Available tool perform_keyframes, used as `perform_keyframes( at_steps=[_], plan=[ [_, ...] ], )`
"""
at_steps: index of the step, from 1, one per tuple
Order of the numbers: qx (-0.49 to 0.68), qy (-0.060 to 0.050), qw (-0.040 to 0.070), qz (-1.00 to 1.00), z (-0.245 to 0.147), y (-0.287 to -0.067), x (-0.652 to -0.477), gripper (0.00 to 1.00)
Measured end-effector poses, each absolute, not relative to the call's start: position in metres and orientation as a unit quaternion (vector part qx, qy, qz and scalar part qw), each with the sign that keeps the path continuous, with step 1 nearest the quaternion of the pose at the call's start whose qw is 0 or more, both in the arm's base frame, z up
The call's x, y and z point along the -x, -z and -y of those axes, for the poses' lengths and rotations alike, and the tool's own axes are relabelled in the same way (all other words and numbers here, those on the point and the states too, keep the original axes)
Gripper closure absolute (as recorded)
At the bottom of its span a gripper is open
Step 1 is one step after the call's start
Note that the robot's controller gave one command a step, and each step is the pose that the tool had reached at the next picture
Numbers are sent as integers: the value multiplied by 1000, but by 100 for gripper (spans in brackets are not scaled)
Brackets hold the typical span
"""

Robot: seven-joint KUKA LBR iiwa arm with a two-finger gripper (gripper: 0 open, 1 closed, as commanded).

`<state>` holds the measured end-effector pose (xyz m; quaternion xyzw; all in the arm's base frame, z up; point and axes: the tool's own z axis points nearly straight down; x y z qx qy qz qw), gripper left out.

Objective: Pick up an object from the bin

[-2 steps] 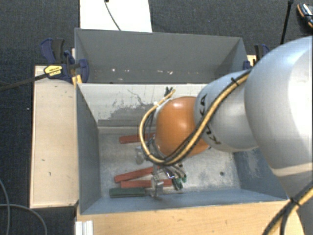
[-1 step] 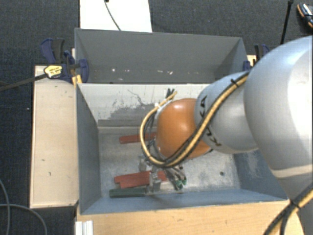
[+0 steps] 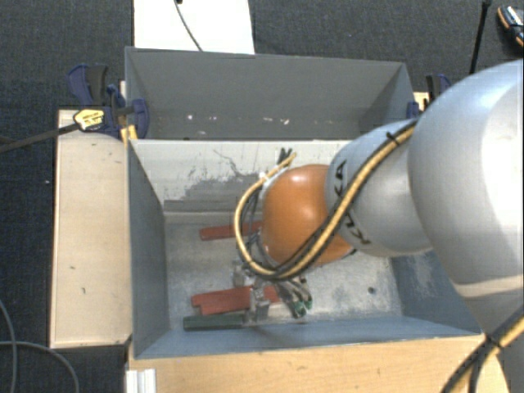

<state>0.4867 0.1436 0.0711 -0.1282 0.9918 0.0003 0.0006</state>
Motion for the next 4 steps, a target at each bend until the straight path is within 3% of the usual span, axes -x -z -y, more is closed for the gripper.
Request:
perform_keyframes(
  at_steps=[1, 2, 4],
  plan=[
    [128, -1, 2, -992, -143, -75, -486, 100],
    [127, 0, -2, -992, -143, -87, -485, 100],
    [127, 0, 2, -992, -144, -119, -487, 100]
  ],
)
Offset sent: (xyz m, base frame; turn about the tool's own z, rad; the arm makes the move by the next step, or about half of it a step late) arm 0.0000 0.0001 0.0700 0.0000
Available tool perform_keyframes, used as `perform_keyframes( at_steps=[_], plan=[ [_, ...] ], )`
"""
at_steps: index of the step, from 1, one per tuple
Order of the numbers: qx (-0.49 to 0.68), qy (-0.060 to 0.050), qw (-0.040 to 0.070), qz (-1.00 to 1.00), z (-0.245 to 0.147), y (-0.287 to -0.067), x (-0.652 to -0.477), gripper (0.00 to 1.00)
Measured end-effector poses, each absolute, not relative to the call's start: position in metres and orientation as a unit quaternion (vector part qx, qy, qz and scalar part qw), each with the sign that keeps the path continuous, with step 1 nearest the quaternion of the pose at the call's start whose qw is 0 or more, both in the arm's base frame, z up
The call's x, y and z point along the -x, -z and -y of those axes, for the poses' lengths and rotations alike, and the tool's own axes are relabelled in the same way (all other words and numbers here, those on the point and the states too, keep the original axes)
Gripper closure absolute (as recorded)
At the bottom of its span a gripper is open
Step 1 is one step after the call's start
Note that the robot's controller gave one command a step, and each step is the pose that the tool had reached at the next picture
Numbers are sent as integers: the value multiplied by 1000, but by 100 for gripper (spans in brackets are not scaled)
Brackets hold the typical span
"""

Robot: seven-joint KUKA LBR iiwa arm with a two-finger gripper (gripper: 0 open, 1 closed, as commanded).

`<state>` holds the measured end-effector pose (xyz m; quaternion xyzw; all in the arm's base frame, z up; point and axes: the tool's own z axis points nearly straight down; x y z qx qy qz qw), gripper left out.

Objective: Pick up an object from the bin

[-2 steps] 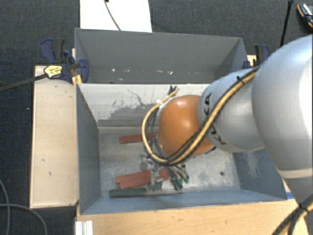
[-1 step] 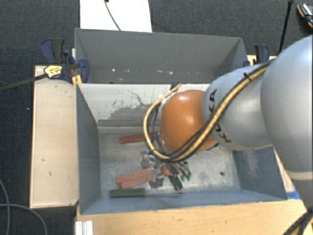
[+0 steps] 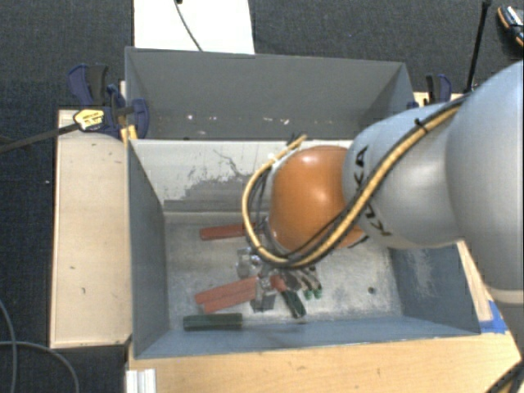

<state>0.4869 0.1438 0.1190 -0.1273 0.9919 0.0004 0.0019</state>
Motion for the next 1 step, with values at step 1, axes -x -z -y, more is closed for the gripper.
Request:
perform_keyframes(
  at_steps=[1],
  plan=[
    [127, 0, 1, -992, -144, -127, -486, 100]
  ],
)
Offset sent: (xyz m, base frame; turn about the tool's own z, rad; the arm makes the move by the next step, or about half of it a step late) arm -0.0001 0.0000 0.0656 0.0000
